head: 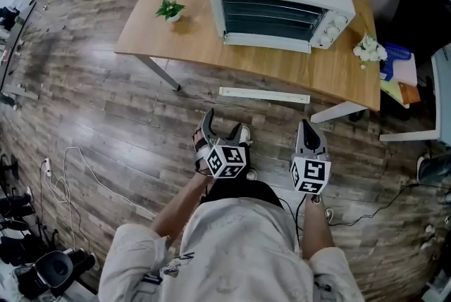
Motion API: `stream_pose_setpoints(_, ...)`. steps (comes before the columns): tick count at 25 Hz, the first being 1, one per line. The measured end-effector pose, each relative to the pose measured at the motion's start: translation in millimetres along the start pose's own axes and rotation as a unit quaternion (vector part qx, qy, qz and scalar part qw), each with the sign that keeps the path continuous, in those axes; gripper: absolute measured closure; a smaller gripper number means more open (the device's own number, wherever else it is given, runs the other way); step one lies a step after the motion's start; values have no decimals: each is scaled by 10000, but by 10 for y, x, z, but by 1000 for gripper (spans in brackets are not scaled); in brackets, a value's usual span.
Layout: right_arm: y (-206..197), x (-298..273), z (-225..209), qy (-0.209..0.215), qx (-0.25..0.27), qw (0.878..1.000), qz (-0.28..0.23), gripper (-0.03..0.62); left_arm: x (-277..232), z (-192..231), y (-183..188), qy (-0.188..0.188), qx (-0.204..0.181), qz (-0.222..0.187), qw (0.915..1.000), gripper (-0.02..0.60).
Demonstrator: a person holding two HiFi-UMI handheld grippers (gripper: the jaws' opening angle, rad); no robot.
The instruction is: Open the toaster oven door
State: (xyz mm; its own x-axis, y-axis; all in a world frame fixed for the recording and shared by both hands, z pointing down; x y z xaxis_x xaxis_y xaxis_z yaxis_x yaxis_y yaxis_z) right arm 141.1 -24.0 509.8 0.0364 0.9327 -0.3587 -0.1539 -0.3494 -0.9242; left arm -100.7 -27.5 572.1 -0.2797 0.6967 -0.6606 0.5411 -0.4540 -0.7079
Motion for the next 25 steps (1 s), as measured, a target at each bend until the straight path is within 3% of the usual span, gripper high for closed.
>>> stream_pose_setpoints(5, 132, 39, -94, -119, -104, 9996, -253, 572, 157, 105, 297, -151, 709, -733, 9947, 141)
stream_pose_setpoints(12, 312, 109, -184, -191, -178, 9983, -520, 571, 420, 136, 776, -612, 922, -1983, 9739, 141)
stream_pose_setpoints(18, 582, 216, -338, -160, -639, 9948, -776, 571, 657, 170, 1083, -680, 825, -2729, 9561, 143)
stream_pose_setpoints(25, 795, 321, -419, -340, -556, 9920, -1083, 572, 853, 226, 1265, -379, 424, -3166, 9468, 143)
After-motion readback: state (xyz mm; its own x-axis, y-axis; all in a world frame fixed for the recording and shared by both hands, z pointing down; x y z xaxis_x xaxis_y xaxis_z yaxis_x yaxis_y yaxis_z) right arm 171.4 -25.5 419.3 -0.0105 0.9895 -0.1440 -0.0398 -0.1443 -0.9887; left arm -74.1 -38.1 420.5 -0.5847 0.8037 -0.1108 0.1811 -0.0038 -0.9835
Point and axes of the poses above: the fingertips, and each gripper's own axes: x backward along the fingers, z to its left, y out of its top, the point moved 6 cm from there along x, backward along the fingers, and after that the axes turned 14 degrees about -y, right-handed, at the moved point
